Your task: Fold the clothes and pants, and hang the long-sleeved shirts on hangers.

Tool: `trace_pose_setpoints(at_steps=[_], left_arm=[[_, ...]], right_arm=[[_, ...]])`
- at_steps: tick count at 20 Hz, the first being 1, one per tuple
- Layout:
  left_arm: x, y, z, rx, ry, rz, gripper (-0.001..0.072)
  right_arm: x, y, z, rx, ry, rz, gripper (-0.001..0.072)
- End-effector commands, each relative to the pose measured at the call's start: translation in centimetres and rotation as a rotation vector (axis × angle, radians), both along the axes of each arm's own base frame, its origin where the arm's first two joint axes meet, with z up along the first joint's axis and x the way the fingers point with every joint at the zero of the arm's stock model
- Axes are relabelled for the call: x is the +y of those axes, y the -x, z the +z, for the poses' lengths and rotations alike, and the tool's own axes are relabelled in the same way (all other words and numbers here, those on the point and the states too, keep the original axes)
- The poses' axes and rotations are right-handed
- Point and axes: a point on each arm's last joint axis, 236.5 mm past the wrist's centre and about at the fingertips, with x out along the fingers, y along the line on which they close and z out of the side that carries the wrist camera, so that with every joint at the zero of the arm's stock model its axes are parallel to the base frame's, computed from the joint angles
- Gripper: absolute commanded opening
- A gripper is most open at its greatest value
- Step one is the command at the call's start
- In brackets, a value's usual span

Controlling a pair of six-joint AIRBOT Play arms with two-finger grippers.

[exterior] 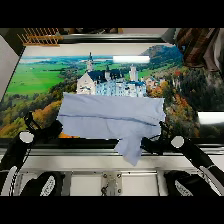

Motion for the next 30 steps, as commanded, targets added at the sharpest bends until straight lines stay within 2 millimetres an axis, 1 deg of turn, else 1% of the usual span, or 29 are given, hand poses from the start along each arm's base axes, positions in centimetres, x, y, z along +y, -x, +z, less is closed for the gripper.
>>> trace_pose_setpoints(at_steps=[1, 3, 4, 6, 7, 8, 10, 11, 13, 15, 17, 19, 20, 22, 24, 26, 28, 30], left_arm=[[-0.1, -0.2, 0.7, 0.003, -0.002, -0.020, 0.0008], [0.6, 0.0, 2.2, 0.009, -0.066, -0.083, 0.0007], [1.0, 0.5, 3.1, 0.018, -0.105, -0.117, 0.0008], [1.2, 2.1, 4.4, 0.053, -0.148, -0.171, 0.0007], [1.0, 2.9, 4.9, 0.058, -0.149, -0.186, 0.0007], [0.8, 3.4, 5.3, 0.051, -0.150, -0.191, 0.0007], [0.5, 3.9, 5.9, 0.035, -0.151, -0.196, 0.0007], [0.5, 4.0, 6.1, 0.032, -0.152, -0.198, 0.0007], [0.5, 4.1, 6.1, 0.031, -0.153, -0.201, 0.0007], [0.4, 3.6, 6.0, 0.047, -0.146, -0.212, 0.0007], [0.5, 2.3, 6.1, 0.058, -0.157, -0.259, 0.0007], [0.5, -0.1, 6.3, 0.050, -0.162, -0.272, 0.0007], [0.4, -1.5, 6.3, 0.047, -0.165, -0.281, 0.0008], [-0.2, -3.7, 5.6, 0.065, -0.162, -0.311, 0.0008], [-0.9, -5.9, 4.3, 0.089, -0.166, -0.352, 0.0007], [-1.2, -8.0, 2.9, 0.118, -0.161, -0.365, 0.0008], [-1.0, -9.6, 1.7, 0.148, -0.152, -0.364, 0.0008], [-0.1, -10.9, 1.1, 0.169, -0.133, -0.318, 0.0008]], right_arm=[[-0.4, -0.8, 0.9, -0.054, 0.040, 0.076, 0.0012], [-2.2, -0.3, 2.8, -0.079, 0.134, 0.217, 0.0012], [-3.3, 0.0, 3.9, -0.091, 0.189, 0.281, 0.0012], [-5.7, 0.7, 6.2, -0.092, 0.294, 0.353, 0.0012], [-6.7, 1.0, 7.3, -0.099, 0.334, 0.374, 0.0012], [-7.2, 1.1, 8.2, -0.111, 0.357, 0.384, 0.0011], [-7.6, 0.2, 9.8, -0.152, 0.380, 0.383, 0.0011], [-7.6, -0.5, 10.4, -0.173, 0.386, 0.380, 0.0010], [-7.8, -2.2, 11.7, -0.200, 0.412, 0.377, 0.0011], [-8.0, -4.5, 12.7, -0.225, 0.439, 0.374, 0.0010], [-7.8, -7.3, 13.5, -0.260, 0.458, 0.365, 0.0011], [-7.2, -10.3, 13.9, -0.297, 0.457, 0.352, 0.0011], [-6.9, -11.7, 13.7, -0.305, 0.457, 0.349, 0.0011], [-6.5, -14.1, 12.8, -0.311, 0.457, 0.343, 0.0011], [-6.1, -16.1, 11.5, -0.311, 0.459, 0.339, 0.0011], [-5.8, -17.9, 10.3, -0.326, 0.460, 0.330, 0.0012], [-5.6, -19.2, 9.4, -0.354, 0.461, 0.318, 0.0012], [-5.5, -20.1, 9.1, -0.370, 0.456, 0.283, 0.0012]])
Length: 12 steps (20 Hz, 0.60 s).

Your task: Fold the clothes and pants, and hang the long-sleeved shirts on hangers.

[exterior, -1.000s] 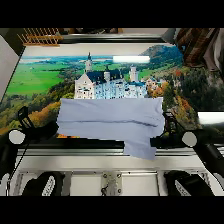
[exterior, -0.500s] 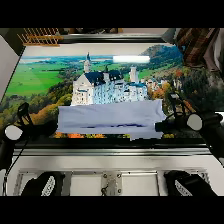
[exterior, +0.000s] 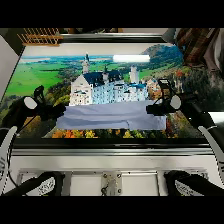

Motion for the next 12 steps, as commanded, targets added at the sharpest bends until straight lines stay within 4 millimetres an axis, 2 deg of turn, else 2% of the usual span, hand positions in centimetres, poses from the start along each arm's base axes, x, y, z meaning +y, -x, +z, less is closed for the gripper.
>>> trace_pose_setpoints(at_steps=[1, 4, 9, 10, 11, 12], left_arm=[[0.9, -2.7, -1.5, 0.034, 0.018, 0.057, 0.0008], [1.2, -3.3, -1.8, 0.046, 0.021, 0.063, 0.0008], [1.4, -3.7, -1.8, 0.026, 0.016, 0.069, 0.0008], [1.4, -3.9, -1.8, 0.021, 0.015, 0.070, 0.0108], [1.4, -4.0, -1.7, 0.014, 0.017, 0.073, 0.0437], [1.3, -4.4, -1.3, 0.002, 0.021, 0.075, 0.0626]], right_arm=[[0.4, -2.5, -0.7, -0.061, -0.024, -0.040, 0.0012], [0.5, -3.5, -0.3, -0.103, -0.037, -0.057, 0.0012], [-0.4, -4.3, -0.3, -0.119, -0.055, -0.126, 0.0017], [-0.5, -4.5, -0.2, -0.124, -0.066, -0.137, 0.0045], [-0.3, -4.9, -0.1, -0.135, -0.088, -0.151, 0.0250], [0.0, -5.3, 0.3, -0.151, -0.116, -0.167, 0.0523]])
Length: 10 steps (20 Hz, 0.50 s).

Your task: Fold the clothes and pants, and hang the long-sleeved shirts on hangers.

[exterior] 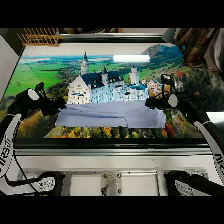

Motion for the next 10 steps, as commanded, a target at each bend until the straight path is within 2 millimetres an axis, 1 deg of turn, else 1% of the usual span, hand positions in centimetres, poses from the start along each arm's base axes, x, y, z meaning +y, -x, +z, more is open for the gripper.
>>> trace_pose_setpoints(at_steps=[1, 2, 3, 5, 6, 7, 8, 9, 10], left_arm=[[-0.2, -1.3, 1.2, -0.037, 0.015, 0.007, 0.0621], [-0.3, -1.9, 2.3, -0.051, 0.019, 0.002, 0.0621], [-0.3, -2.4, 3.7, -0.071, 0.018, -0.008, 0.0621], [-1.0, -3.0, 6.5, -0.124, 0.006, -0.063, 0.0620], [-1.5, -3.0, 7.8, -0.155, -0.001, -0.088, 0.0619], [-2.1, -2.9, 8.9, -0.184, -0.006, -0.107, 0.0601], [-3.0, -2.6, 9.8, -0.210, -0.007, -0.126, 0.0347], [-4.0, -2.1, 10.3, -0.233, -0.010, -0.148, 0.0063], [-5.2, -1.5, 10.7, -0.253, -0.012, -0.181, 0.0008]], right_arm=[[0.5, -1.6, 1.3, -0.047, -0.093, -0.064, 0.0629], [0.3, -2.0, 2.2, -0.048, -0.137, -0.097, 0.0629], [-0.3, -2.4, 3.3, -0.045, -0.175, -0.112, 0.0629], [-2.3, -2.2, 4.7, -0.020, -0.223, -0.076, 0.0631], [-3.8, -1.7, 4.8, 0.002, -0.257, -0.067, 0.0631], [-5.6, -0.8, 4.4, 0.038, -0.280, -0.064, 0.0633], [-7.5, 0.1, 3.6, 0.078, -0.285, -0.069, 0.0681], [-9.5, 1.1, 2.4, 0.126, -0.289, -0.077, 0.0720], [-11.1, 2.0, 1.3, 0.167, -0.303, -0.092, 0.0720]])
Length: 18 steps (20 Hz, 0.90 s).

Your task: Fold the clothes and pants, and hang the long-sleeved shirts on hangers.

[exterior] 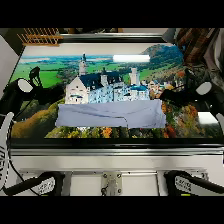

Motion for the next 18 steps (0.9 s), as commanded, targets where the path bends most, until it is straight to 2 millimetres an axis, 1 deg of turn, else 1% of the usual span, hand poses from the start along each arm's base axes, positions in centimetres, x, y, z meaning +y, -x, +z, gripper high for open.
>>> trace_pose_setpoints(at_steps=[1, 3, 4, 6, 7, 8, 12, 15, 18], left_arm=[[-3.5, 1.5, 2.3, -0.078, -0.008, -0.094, 0.0008], [-5.9, 3.0, 2.2, -0.090, -0.007, -0.151, 0.0008], [-7.0, 3.7, 2.1, -0.088, -0.003, -0.177, 0.0008], [-9.1, 4.8, 1.7, -0.085, -0.001, -0.233, 0.0008], [-10.1, 5.1, 1.5, -0.086, 0.000, -0.257, 0.0008], [-10.9, 5.2, 1.3, -0.087, 0.000, -0.278, 0.0008], [-13.5, 4.8, 0.7, -0.102, 0.022, -0.288, 0.0008], [-14.5, 4.5, 0.2, -0.097, 0.031, -0.288, 0.0008], [-15.2, 4.0, 0.1, -0.077, 0.054, -0.286, 0.0008]], right_arm=[[-4.7, 3.3, -2.6, 0.117, -0.099, 0.025, 0.0720], [-6.7, 4.2, -5.0, 0.155, -0.156, -0.020, 0.0720], [-7.2, 4.4, -6.0, 0.164, -0.196, -0.039, 0.0720], [-7.2, 4.8, -8.1, 0.192, -0.258, -0.046, 0.0720], [-6.7, 4.9, -9.0, 0.208, -0.280, -0.037, 0.0720], [-5.9, 4.8, -9.4, 0.213, -0.311, -0.024, 0.0720], [-1.0, 3.4, -10.0, 0.212, -0.421, 0.039, 0.0720], [2.5, 2.8, -10.0, 0.219, -0.468, 0.087, 0.0720], [4.9, 2.8, -9.9, 0.226, -0.465, 0.137, 0.0718]])
